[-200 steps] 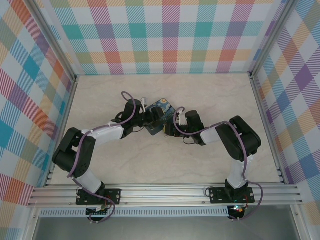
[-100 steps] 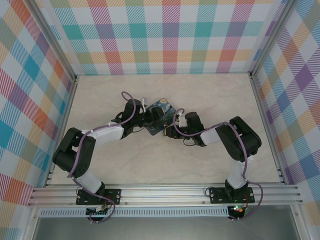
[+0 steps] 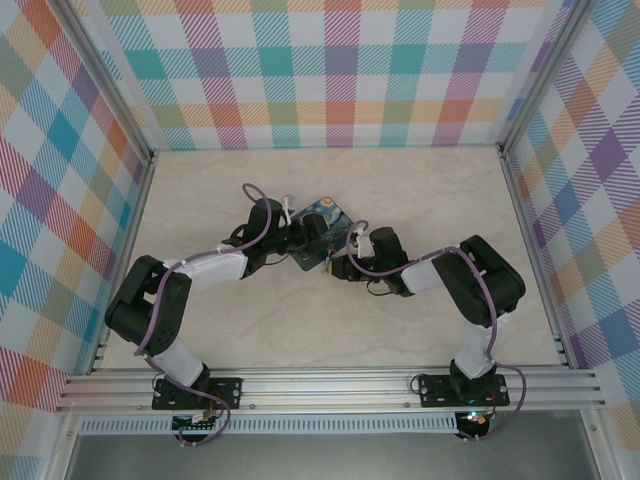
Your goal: Unlock a padlock with a key
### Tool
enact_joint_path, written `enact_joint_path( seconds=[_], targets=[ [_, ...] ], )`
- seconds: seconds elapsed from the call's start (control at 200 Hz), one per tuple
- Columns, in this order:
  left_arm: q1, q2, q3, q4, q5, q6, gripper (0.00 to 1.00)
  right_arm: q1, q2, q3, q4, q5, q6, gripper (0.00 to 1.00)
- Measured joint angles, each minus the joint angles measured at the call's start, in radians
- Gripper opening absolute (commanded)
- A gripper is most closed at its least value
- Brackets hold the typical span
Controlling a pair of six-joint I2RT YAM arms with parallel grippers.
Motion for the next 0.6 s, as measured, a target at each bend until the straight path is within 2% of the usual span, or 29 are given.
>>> enact_joint_path(
  seconds=[0.245, 0.6],
  targets=[
    [0.000, 0.000, 0.000, 0.000, 0.000, 0.000, 0.75, -0.013, 0.010, -0.011, 0.058, -0.039, 0.026, 0.44],
    [0.000, 0.000, -0.002, 0.002, 0.000, 0.000, 0.75, -0.028, 0.041, 0.006, 0.085, -0.067, 0.084, 0.42]
  ],
)
